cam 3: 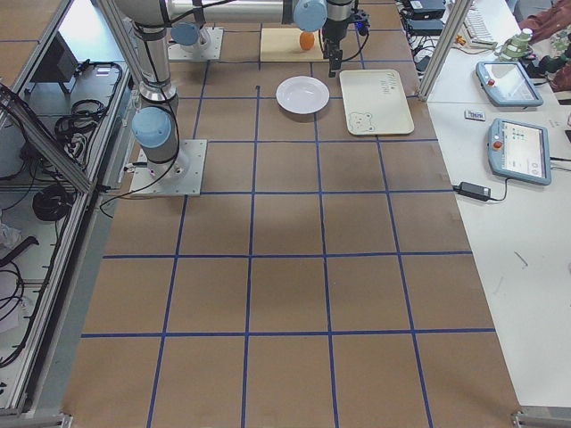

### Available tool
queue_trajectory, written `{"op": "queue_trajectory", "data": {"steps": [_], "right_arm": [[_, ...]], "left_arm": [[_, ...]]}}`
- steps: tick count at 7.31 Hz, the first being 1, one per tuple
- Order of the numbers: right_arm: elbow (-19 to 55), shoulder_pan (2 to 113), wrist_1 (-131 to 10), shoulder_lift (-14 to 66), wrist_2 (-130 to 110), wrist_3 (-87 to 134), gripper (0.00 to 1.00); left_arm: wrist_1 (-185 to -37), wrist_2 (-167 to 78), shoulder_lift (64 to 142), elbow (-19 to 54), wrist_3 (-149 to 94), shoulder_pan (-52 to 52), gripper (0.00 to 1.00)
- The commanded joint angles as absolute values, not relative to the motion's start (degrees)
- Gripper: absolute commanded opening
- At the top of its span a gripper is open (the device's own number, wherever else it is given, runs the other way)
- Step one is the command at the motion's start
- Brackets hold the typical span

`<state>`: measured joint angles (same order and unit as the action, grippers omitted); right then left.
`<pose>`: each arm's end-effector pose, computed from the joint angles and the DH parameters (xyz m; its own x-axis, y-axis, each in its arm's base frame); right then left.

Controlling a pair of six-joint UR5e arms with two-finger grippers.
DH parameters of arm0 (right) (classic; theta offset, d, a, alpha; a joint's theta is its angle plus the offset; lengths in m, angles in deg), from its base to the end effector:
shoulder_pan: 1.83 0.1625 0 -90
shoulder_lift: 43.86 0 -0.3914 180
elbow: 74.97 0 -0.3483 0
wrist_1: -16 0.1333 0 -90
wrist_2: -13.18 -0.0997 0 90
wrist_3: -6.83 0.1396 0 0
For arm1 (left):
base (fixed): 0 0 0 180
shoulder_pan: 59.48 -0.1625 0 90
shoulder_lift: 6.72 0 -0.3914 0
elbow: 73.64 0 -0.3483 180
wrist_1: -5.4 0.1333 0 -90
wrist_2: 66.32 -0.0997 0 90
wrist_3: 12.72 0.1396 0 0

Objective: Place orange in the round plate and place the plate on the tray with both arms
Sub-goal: 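Move the left gripper down over the orange on the cutting board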

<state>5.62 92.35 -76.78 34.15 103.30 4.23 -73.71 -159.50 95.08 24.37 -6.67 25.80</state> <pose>0.1712 -0.5183 0.3904 -0.9930 -0.1180 0.0023 -0.1181 0.9930 -0.0034 -0.0853 -0.4933 0.2744 -0.9988 0.0306 -0.0382 0.0241 0.9868 0.1600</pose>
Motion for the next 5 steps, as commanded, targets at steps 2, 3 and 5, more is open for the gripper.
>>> {"op": "queue_trajectory", "data": {"steps": [2, 3, 5], "right_arm": [[5.6, 92.3, -76.8, 34.1, 103.3, 4.3, 1.0], [5.6, 92.3, -76.8, 34.1, 103.3, 4.3, 1.0], [5.6, 92.4, -76.8, 34.1, 103.4, 4.2, 1.0]], "left_arm": [[-69.7, -164.7, 101.9, 25.3, -4.8, 25.8, 1.0], [-69.5, -164.7, 103.7, 25.2, -5.1, 25.8, 1.0], [-67.7, -165.0, 107.4, 25.1, -4.8, 25.8, 1.0]]}}
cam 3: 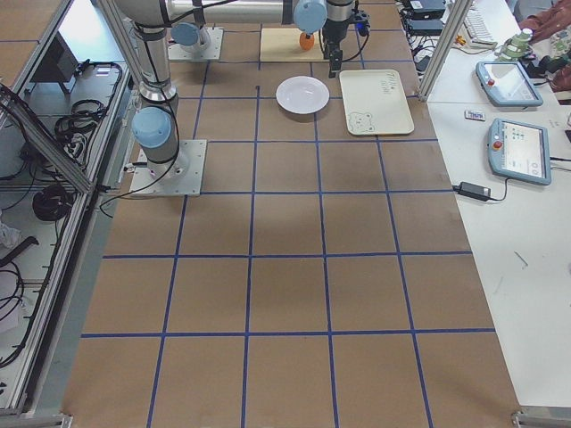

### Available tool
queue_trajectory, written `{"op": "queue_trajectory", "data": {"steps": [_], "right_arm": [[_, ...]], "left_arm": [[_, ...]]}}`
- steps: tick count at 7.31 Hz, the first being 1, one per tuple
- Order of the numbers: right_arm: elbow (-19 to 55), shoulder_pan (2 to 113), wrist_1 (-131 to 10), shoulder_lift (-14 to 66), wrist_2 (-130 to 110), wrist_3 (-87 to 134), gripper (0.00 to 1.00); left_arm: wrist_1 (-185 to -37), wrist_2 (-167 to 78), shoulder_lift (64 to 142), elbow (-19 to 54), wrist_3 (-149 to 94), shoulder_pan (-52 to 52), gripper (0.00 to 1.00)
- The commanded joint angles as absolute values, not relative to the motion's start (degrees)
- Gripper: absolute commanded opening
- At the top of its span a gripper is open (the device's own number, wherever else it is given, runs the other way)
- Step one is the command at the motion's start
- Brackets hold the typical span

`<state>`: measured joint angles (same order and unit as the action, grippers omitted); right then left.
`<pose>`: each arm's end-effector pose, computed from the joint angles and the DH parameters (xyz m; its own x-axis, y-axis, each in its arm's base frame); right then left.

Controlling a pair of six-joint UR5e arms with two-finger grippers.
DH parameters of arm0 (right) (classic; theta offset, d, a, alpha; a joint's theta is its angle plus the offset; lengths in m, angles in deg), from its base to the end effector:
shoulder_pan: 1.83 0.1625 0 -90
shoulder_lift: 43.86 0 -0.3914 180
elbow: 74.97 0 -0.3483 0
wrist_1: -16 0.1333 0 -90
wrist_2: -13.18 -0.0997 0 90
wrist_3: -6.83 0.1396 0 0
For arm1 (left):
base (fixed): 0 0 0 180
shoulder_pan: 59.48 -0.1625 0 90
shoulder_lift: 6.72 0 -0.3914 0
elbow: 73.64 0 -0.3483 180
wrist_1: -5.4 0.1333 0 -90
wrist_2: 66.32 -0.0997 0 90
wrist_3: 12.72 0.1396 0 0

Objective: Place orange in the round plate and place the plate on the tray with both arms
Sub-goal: 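Close the left gripper on the orange and lift it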

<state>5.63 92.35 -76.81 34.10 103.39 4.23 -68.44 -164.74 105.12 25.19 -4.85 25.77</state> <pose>0.1710 -0.5186 0.3899 -0.9930 -0.1180 0.0038 -0.1181 0.9930 -0.0028 -0.0705 -0.5147 0.1895 -0.9905 0.0872 -0.1061 0.0560 0.9619 0.2676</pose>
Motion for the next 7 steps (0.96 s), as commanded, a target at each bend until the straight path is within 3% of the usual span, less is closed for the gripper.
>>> {"op": "queue_trajectory", "data": {"steps": [1, 2, 3, 4, 7], "right_arm": [[5.6, 92.4, -76.7, 34.1, 103.4, 4.2, 1.0], [5.6, 92.4, -76.7, 34.1, 103.4, 4.2, 1.0], [5.7, 92.4, -76.7, 34.1, 103.4, 4.3, 1.0], [5.6, 92.5, -76.7, 34.1, 103.4, 4.3, 1.0], [5.6, 92.3, -76.8, 34.2, 103.4, 4.2, 1.0]], "left_arm": [[-67.7, -165.0, 108.7, 25.2, -4.9, 25.8, 1.0], [-67.6, -164.9, 109.4, 25.1, -4.8, 25.8, 0.93], [-67.6, -164.9, 109.3, 24.6, -5.5, 25.8, 0.15], [-67.9, -164.7, 108.3, 24.2, -5.9, 25.8, 0.0], [-71.8, -155.8, 105.1, 19.1, -9.8, 29.4, 0.0]]}}
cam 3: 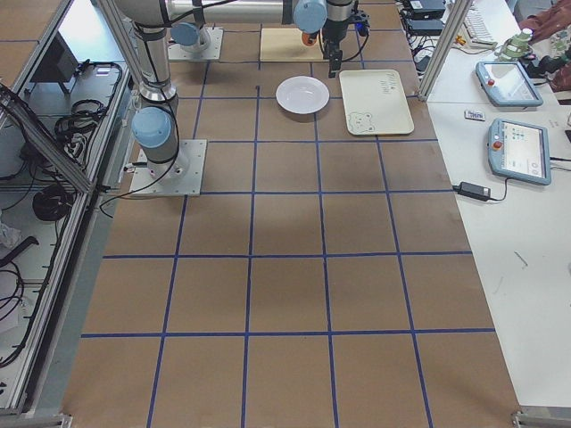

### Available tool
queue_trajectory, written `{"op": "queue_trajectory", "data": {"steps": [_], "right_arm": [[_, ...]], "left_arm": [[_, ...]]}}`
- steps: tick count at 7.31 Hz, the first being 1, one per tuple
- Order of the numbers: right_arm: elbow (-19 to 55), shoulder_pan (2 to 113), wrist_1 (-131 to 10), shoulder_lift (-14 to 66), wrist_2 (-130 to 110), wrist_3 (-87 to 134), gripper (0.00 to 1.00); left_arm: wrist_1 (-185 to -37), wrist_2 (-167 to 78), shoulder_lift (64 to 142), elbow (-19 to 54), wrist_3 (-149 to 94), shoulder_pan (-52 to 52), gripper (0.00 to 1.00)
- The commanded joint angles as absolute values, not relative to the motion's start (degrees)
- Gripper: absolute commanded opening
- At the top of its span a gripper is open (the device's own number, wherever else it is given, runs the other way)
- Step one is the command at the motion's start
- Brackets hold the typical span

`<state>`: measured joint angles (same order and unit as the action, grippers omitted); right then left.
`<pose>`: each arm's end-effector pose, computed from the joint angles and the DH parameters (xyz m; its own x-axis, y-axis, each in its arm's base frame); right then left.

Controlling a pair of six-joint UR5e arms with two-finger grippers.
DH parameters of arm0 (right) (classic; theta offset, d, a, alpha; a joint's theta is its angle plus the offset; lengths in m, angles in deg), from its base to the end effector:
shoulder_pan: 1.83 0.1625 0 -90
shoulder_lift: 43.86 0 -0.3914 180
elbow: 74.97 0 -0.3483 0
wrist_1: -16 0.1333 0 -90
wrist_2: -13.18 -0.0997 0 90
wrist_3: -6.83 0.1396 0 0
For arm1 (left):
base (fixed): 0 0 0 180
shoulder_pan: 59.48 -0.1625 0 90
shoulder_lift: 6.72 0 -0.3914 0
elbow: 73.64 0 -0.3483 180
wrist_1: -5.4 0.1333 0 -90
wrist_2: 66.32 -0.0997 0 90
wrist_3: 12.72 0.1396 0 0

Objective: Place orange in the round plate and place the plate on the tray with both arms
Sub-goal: 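Close the left gripper on the orange and lift it, then carry the orange with the left gripper and lower it onto the white plate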

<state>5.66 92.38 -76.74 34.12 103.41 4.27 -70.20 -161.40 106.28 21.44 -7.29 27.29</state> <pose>0.1712 -0.5182 0.3898 -0.9930 -0.1179 0.0041 -0.1179 0.9930 -0.0014 -0.0912 -0.5302 0.2002 -0.9964 0.0567 -0.0633 0.0397 0.9691 0.2436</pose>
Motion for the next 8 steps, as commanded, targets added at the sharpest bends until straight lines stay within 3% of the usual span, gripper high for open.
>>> {"op": "queue_trajectory", "data": {"steps": [1, 5, 6, 8], "right_arm": [[5.6, 92.4, -76.8, 34.1, 103.4, 4.3, 1.0], [5.7, 92.2, -76.7, 34.1, 103.4, 4.2, 1.0], [5.7, 92.2, -76.7, 34.0, 103.4, 4.2, 1.0], [6.3, 92.2, -76.9, 33.9, 103.4, 4.3, 1.0]], "left_arm": [[-71.9, -153.4, 105.3, 19.2, -14.5, 33.6, 0.0], [-60.5, -139.0, 109.7, 19.3, -41.4, 45.4, 0.0], [-60.4, -138.5, 111.3, 19.9, -41.1, 46.9, 0.17], [-60.7, -138.3, 113.2, 20.8, -41.5, 47.5, 0.22]]}}
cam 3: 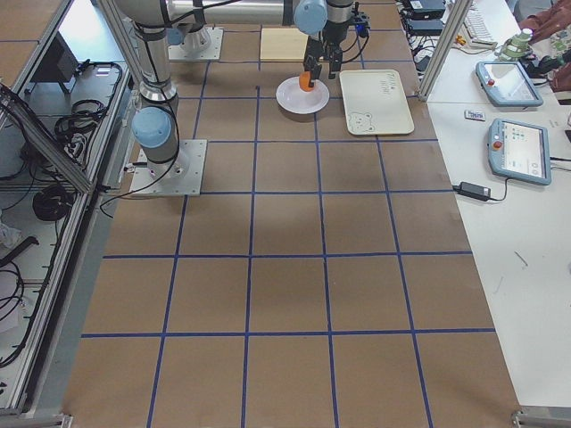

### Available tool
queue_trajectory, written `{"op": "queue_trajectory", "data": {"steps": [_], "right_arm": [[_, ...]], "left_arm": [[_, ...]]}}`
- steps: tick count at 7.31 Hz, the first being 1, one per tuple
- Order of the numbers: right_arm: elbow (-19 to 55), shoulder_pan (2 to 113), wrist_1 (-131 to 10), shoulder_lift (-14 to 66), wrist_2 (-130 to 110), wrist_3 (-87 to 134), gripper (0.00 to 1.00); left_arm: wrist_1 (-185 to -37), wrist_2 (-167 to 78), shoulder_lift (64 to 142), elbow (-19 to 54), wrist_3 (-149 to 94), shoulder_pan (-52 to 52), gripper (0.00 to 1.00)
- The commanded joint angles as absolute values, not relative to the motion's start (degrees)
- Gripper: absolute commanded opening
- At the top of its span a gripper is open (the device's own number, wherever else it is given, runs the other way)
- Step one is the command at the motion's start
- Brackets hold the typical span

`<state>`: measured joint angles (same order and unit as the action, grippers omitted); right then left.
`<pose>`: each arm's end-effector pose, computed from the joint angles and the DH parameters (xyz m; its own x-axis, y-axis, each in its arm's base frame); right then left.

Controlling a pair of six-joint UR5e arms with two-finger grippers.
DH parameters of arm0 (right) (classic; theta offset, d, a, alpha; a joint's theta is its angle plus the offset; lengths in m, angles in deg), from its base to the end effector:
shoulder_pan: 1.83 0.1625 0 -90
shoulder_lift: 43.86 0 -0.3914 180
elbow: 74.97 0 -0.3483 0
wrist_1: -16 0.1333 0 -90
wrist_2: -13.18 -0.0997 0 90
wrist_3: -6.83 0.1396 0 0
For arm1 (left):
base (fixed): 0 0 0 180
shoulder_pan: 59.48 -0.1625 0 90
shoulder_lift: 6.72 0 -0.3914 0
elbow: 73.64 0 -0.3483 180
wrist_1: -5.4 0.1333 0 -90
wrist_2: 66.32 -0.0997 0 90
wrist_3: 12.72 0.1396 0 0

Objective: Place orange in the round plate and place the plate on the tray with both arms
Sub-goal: 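Carry the orange with the left gripper and lower it onto the white plate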

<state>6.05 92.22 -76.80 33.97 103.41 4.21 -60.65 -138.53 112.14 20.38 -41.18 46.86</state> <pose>0.1698 -0.5183 0.3854 -0.9932 -0.1162 0.0037 -0.1161 0.9932 0.0070 -0.3262 -0.4872 0.1694 -0.9475 -0.2563 0.1914 -0.1974 0.9394 0.2803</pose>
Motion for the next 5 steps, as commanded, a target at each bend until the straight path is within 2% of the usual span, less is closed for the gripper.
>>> {"op": "queue_trajectory", "data": {"steps": [1, 2, 4, 5], "right_arm": [[6.3, 92.2, -76.9, 33.9, 103.4, 4.2, 1.0], [6.3, 92.2, -76.9, 33.9, 103.4, 4.3, 1.0], [6.3, 92.2, -76.8, 33.9, 103.4, 4.2, 1.0], [6.3, 92.2, -76.9, 33.9, 103.4, 4.2, 1.0]], "left_arm": [[-61.1, -138.3, 112.9, 20.8, -41.5, 47.5, 0.32], [-61.1, -138.7, 112.3, 20.8, -40.7, 47.4, 0.99], [-61.0, -141.0, 108.8, 19.8, -40.0, 45.1, 1.0], [-63.1, -145.6, 105.5, 19.3, -33.4, 40.4, 1.0]]}}
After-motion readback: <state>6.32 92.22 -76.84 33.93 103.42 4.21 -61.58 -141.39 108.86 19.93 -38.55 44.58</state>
